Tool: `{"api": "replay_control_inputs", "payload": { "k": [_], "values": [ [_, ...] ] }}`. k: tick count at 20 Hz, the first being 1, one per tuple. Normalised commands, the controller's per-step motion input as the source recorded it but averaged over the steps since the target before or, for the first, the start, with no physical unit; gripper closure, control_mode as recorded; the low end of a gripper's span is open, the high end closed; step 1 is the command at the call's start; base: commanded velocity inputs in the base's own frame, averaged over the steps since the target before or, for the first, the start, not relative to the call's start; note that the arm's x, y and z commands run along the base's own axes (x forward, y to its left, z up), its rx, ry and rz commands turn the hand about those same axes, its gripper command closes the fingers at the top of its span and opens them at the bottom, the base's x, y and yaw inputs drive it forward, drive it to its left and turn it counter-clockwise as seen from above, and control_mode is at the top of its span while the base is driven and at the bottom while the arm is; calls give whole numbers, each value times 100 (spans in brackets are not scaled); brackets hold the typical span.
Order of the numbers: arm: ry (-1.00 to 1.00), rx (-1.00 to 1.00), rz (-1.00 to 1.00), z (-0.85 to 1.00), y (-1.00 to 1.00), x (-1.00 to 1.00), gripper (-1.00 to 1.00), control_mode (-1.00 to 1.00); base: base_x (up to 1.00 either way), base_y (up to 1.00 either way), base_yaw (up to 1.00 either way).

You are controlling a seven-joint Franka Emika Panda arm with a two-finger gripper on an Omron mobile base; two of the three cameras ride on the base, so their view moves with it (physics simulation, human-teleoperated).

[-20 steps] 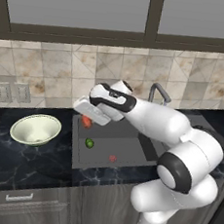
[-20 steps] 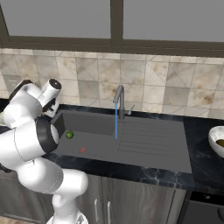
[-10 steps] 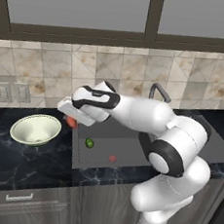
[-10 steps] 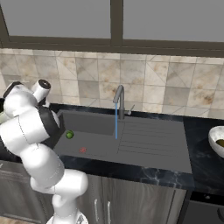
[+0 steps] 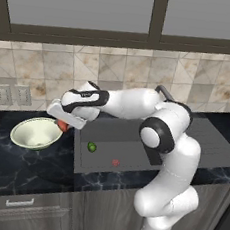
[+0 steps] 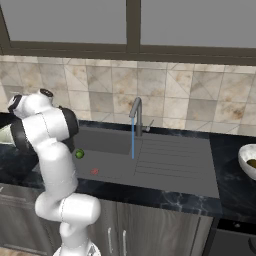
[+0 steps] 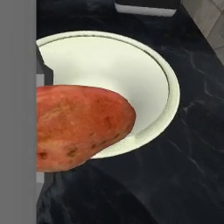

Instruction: Pick the avocados from the sink and place them in one bowl. Place the sweet potato in the other bowl. Then turn off the sink faucet.

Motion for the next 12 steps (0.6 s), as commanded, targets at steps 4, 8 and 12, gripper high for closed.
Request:
{"api": "replay_control_inputs", "payload": {
  "k": [4,8,12],
  "values": [
    [13,-10,0,-17,53,45,100,-100,0,0,0],
    [12,-12,0,-34,49,46,100,-100,0,0,0],
    [12,-14,0,-45,51,43,100,-100,0,0,0]
  ]
}}
